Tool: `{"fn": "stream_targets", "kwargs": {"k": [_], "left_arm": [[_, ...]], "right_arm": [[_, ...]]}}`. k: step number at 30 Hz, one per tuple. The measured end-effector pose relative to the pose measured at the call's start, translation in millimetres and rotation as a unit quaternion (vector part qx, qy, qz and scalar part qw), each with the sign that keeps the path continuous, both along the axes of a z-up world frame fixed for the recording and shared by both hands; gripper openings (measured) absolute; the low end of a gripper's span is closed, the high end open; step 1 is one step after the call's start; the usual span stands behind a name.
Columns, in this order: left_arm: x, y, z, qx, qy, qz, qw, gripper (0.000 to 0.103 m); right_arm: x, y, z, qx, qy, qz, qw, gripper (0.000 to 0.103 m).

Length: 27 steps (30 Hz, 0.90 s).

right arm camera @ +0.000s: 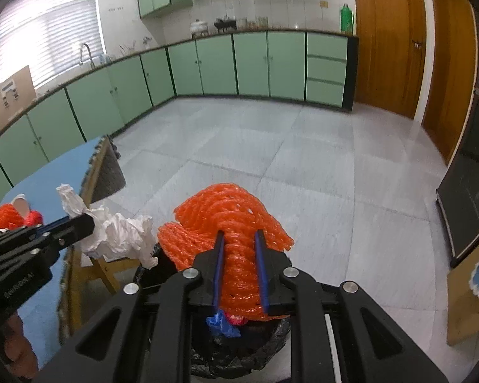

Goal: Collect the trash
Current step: 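Carry the white bag and orange foam net over the black bin, then open both tools to drop the bag and foam net into the bin, then move both tools back over the trash pile on the mat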

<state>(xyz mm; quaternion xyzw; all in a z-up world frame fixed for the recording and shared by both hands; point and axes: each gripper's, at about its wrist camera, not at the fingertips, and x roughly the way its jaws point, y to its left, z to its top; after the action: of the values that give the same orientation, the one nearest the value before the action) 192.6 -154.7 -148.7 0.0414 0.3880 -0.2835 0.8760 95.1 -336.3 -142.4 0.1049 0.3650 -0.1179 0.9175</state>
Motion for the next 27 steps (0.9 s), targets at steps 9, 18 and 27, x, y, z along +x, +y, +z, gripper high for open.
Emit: {"fn": "stream_targets", "kwargs": {"k": [9,18,27], "left_arm": [[8.7,-2.2,-13.5,0.001,0.025,-0.006,0.9997,0.040],[6.9,21.0,2.3,-0.017,0.004,0.013,0.9998,0.058],[-22.6,72.1,43.6,-0.014,-0.059,0.069,0.9958,0.073]], "right_arm": [[20.6,-7.2,-26.6,0.007,0.027,0.009,1.000,0.038],[11.9,-12.6,-21.0,0.004,0.012,-0.023,1.000,0.078],[-11.7,10.2,17.9,-0.001,-0.046,-0.045,0.998,0.097]]}}
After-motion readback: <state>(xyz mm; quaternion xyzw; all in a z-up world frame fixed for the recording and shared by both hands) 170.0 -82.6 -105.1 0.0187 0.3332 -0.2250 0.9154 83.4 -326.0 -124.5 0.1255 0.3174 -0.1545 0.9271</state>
